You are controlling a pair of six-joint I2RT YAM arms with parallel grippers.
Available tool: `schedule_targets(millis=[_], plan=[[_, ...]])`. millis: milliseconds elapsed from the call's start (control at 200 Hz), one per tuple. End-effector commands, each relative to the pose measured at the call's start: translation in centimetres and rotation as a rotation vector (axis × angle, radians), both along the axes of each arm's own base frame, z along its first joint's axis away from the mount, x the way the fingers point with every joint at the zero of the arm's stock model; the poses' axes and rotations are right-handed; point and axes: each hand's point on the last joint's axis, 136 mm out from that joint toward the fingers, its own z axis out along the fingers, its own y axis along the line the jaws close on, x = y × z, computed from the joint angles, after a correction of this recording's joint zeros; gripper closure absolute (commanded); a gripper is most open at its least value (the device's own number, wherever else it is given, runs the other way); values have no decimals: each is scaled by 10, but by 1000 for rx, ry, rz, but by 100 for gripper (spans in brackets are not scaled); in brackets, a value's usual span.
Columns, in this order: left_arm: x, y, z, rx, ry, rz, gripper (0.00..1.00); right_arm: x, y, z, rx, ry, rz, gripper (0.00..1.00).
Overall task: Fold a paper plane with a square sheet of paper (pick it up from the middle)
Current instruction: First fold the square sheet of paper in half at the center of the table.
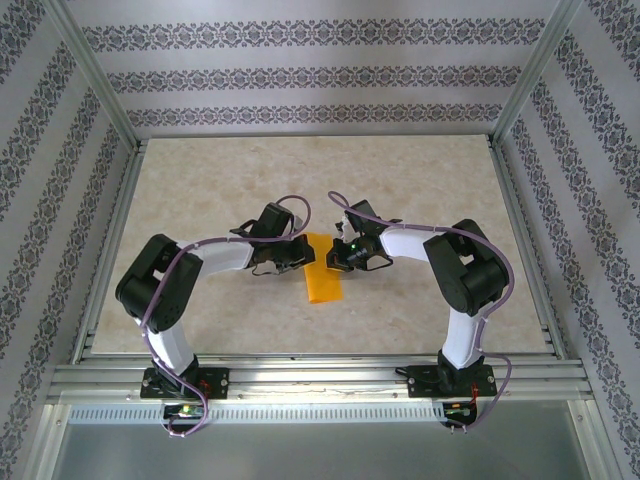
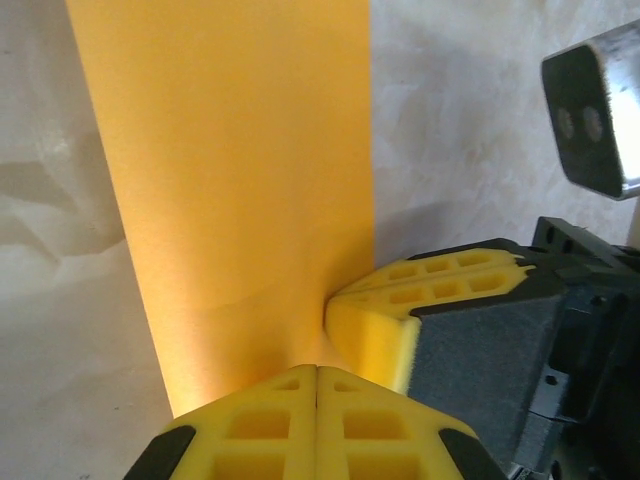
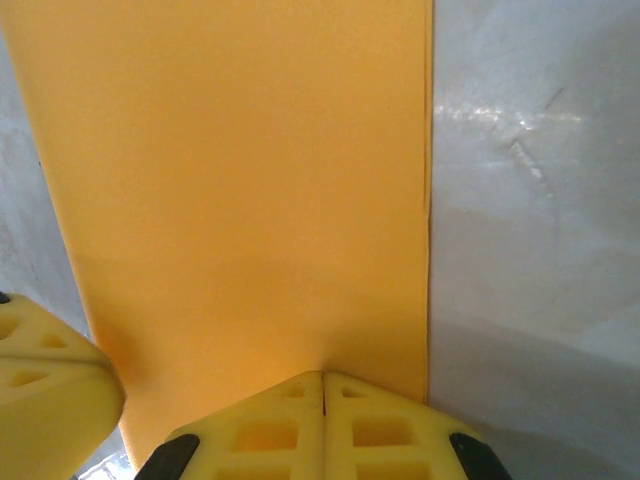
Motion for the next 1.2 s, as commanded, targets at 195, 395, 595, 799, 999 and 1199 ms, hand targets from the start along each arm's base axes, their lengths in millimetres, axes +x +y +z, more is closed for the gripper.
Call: schedule_targets(millis=[195,395,595,799,999,1199], plan=[[-18,26,-46,136,42,5,93,-31,-35,-43,-162,149,-48,100],[-30,44,-66,227,66,5,90,-36,-40,-47,-186,159,-58,100],[-16,24,-26,116,27,11,87,-34,-40,-42,-184,145,-63,100],[-11,7,12,-36,-4,43,87,-33,-39,-42,-182,151,-70,100],[-29,3,-10,-34,59,37,88,-32,-38,-40,-178,148,-71,100],[-43,15,-42,12,109,74,89,-36,-41,-41,-184,154,-70,100]])
